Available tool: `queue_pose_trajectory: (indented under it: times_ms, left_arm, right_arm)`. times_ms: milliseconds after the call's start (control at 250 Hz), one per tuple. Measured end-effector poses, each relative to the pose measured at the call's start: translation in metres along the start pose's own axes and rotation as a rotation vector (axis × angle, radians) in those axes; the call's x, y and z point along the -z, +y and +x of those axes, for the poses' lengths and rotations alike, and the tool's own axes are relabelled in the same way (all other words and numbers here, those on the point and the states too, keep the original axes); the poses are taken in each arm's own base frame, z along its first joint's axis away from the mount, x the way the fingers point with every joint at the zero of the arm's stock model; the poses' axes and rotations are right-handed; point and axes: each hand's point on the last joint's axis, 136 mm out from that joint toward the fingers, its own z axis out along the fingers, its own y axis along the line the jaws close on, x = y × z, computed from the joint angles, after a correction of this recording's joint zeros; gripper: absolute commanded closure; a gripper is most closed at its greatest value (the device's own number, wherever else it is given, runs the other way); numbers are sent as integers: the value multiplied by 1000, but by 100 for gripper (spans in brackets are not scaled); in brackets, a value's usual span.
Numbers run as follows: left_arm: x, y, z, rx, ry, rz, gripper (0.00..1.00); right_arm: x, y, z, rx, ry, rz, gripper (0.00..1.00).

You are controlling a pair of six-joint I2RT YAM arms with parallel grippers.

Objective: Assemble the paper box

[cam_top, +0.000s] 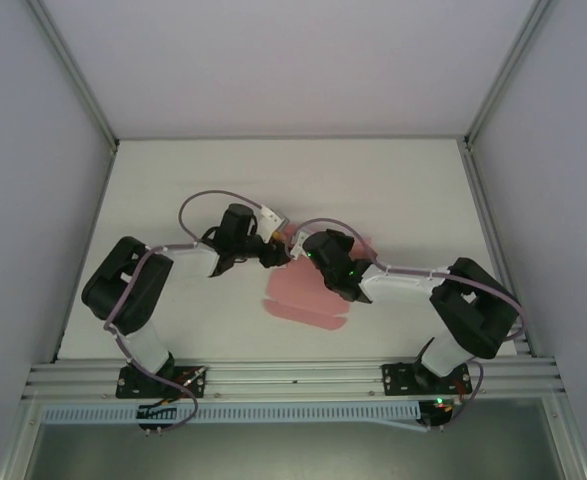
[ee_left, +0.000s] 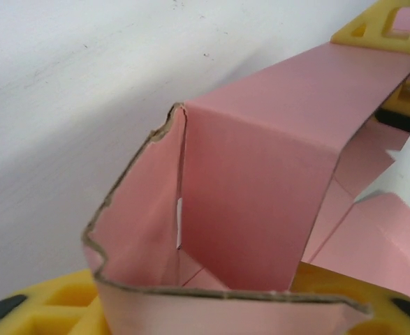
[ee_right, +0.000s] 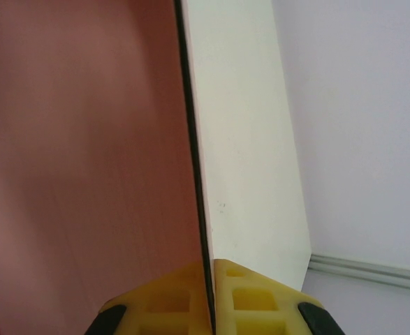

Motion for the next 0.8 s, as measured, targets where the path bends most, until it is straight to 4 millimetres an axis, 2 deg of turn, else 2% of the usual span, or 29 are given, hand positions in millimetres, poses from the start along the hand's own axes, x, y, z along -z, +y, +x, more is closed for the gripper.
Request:
queue_pose_trajectory:
  times_ms: [40,120,136,256,355,455,535,619,759,799]
  left_arm:
    - [1,-1,0,-3,-3,-3,19]
    - [8,-4,1,-1,-8,-14,8]
    - [11,-4,1,-5,-11,-19,1]
    - [35,-5,-1,-4,-43,-59,0]
    - [55,-3,-12,-12,-103,-89,0]
    - [59,0,-19,-16,-123,-106,9]
    - [50,6,-20,-8,-99,-109,20]
    - [39,13,-23,-4,-82,-108,22]
    - [33,12,-23,3,-75,-90,45]
    - [32,11,-23,2,-76,-86,49]
  right_arm:
    - [0,1,0,-2,-1,-2,100]
    - [0,1,0,-5,-1,-2,100]
    - [0,1,-1,-6,-2,-2,100]
    - [2,-1,0,-3,-9,5,100]
    - [3,-1,0,11,-15,8,100]
    - [3,0,-3,14,-28,-6,100]
    - [3,1,-6,13,-40,-22,100]
    - [2,0,-8,9,-42,-33,100]
    - [2,-4,-11,-3,-46,-40,100]
    - [1,-5,-12,-11,-48,-40,100]
